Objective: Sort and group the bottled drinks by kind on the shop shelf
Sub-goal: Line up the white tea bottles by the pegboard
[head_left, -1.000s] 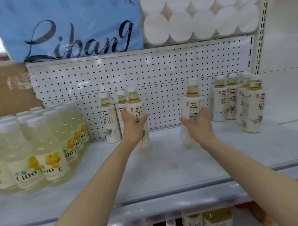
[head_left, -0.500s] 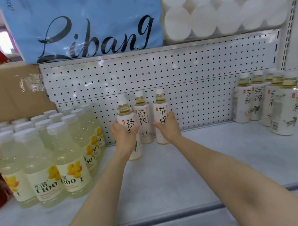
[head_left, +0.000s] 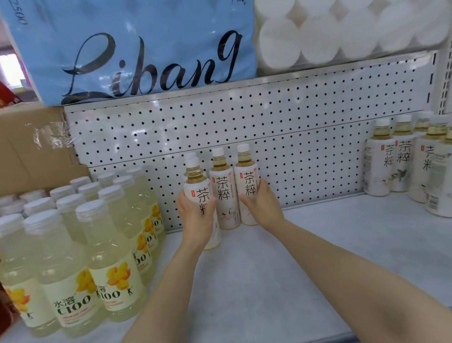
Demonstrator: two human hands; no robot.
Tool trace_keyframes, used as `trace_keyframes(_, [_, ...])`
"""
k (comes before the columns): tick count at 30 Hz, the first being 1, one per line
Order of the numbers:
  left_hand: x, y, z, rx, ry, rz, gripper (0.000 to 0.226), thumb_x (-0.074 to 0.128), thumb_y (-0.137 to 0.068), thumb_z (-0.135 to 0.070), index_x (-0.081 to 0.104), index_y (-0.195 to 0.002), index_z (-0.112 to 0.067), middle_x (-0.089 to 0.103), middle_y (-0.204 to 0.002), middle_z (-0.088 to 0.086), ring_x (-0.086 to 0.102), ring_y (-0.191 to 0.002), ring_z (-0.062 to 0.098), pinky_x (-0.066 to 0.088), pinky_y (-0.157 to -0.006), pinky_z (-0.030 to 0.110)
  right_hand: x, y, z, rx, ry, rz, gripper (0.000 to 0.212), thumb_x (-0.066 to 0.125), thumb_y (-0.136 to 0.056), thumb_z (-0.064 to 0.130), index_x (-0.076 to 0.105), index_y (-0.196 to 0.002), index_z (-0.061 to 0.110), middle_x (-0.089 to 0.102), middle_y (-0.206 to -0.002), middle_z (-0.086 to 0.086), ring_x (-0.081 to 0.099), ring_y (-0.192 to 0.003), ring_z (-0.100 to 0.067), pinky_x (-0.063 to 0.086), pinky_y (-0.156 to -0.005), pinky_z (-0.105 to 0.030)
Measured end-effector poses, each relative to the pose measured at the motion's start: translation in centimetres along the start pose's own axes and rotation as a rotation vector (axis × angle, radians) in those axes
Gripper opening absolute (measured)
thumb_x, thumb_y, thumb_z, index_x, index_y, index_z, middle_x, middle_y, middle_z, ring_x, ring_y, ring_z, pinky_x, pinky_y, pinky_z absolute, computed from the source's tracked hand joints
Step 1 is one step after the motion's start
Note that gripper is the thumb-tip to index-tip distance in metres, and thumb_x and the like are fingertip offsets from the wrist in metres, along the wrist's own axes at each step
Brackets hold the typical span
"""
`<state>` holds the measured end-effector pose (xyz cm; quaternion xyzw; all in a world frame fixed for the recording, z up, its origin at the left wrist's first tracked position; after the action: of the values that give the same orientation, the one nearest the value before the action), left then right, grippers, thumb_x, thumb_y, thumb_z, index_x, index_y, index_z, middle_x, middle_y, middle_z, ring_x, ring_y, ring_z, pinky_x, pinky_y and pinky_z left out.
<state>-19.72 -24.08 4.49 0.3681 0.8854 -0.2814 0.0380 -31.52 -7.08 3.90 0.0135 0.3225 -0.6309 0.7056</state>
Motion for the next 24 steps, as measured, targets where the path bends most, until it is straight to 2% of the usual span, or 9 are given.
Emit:
trace_keyframes(1, [-0.2, 0.1, 0.0, 0.003, -0.015, -0.023, 0.073, 0.071, -0.09, -0.033, 0.027, -0.144, -0.012, 0.035, -0.134, 0.001, 0.043, -0.127, 0.028, 0.042, -0.107, 0.056, -0.7, 0.4, 0.0, -0.029, 0.088, 0.002, 0.048, 0.066, -0.089, 0.04, 0.046, -0.121, 0.011, 0.054, -0.117, -0.007, 0.054, -0.111, -0.028, 0.048, -0.088, -0.041])
trace_keyframes(3, [-1.1, 0.6, -0.4, 0.037, -0.156, -0.126, 0.088, 0.08, -0.083, -0.033, 0.027, -0.149, -0.006, 0.037, -0.145, 0.015, 0.037, -0.136, 0.036, 0.035, -0.113, 0.056, -2.9, 1.4, 0.2, -0.122, 0.292, -0.009, 0.055, 0.059, -0.095, 0.042, 0.045, -0.134, 0.007, 0.052, -0.132, -0.011, 0.047, -0.125, -0.031, 0.04, -0.101, -0.039])
trace_keyframes(5, [-1.8, 1.7, -1.6, 0.094, -0.386, -0.242, 0.105, 0.082, -0.08, -0.036, 0.018, -0.153, 0.003, 0.025, -0.158, 0.024, 0.021, -0.149, 0.041, 0.022, -0.122, 0.054, -5.9, 2.6, 0.4, -0.211, 0.425, -0.051, 0.061, 0.054, -0.098, 0.044, 0.04, -0.142, 0.005, 0.048, -0.143, -0.013, 0.04, -0.133, -0.03, 0.032, -0.109, -0.036])
trace_keyframes(8, [-1.8, 3.7, -4.3, 0.226, -0.575, -0.355, 0.11, 0.079, -0.082, -0.041, 0.01, -0.156, 0.002, 0.012, -0.164, 0.023, 0.007, -0.153, 0.039, 0.01, -0.125, 0.051, -10.6, 4.3, 0.1, -0.298, 0.553, -0.114, 0.059, 0.052, -0.099, 0.044, 0.042, -0.144, 0.007, 0.048, -0.144, -0.011, 0.04, -0.136, -0.029, 0.029, -0.111, -0.037])
trace_keyframes(10, [-0.2, 4.6, -6.5, 0.349, -0.645, -0.356, 0.108, 0.078, -0.082, -0.039, 0.01, -0.157, 0.0, 0.012, -0.164, 0.022, 0.006, -0.154, 0.039, 0.006, -0.124, 0.049, -13.8, 5.4, -0.5, -0.319, 0.597, -0.15, 0.057, 0.054, -0.099, 0.042, 0.043, -0.144, 0.009, 0.049, -0.144, -0.01, 0.04, -0.136, -0.028, 0.029, -0.11, -0.037])
trace_keyframes(15, [7.8, 6.9, -11.1, 0.537, -0.731, -0.124, 0.093, 0.074, -0.086, -0.04, 0.025, -0.154, 0.0, 0.024, -0.161, 0.021, 0.014, -0.152, 0.037, 0.006, -0.125, 0.05, -21.5, 6.9, -3.9, -0.266, 0.653, -0.227, 0.056, 0.057, -0.097, 0.039, 0.044, -0.143, 0.01, 0.051, -0.141, -0.008, 0.043, -0.133, -0.028, 0.034, -0.107, -0.038])
trace_keyframes(21, [19.6, 9.8, -14.6, 0.57, -0.693, 0.193, 0.081, 0.059, -0.097, -0.045, 0.021, -0.156, -0.007, 0.02, -0.164, 0.012, 0.011, -0.153, 0.031, 0.009, -0.124, 0.041, -30.6, 7.5, -9.8, -0.161, 0.661, -0.476, 0.039, 0.067, -0.089, 0.026, 0.061, -0.12, 0.003, 0.065, -0.114, -0.015, 0.054, -0.111, -0.037, 0.045, -0.09, -0.045])
trace_keyframes(24, [25.9, 11.3, -17.0, 0.594, -0.619, 0.308, 0.075, 0.055, -0.099, -0.045, 0.022, -0.155, -0.006, 0.023, -0.162, 0.011, 0.018, -0.15, 0.03, 0.016, -0.123, 0.04, -34.5, 7.5, -12.4, -0.122, 0.657, -0.562, 0.038, 0.072, -0.086, 0.023, 0.062, -0.117, 0.003, 0.065, -0.111, -0.015, 0.055, -0.105, -0.036, 0.048, -0.084, -0.046])
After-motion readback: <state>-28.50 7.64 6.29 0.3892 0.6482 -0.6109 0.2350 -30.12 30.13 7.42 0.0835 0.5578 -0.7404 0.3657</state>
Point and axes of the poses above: each hand's wrist, its own y-axis away from the middle knuckle, its own x-axis out of the palm, z = x × y, the point moved 7 cm from there along -y, towards the middle knuckle
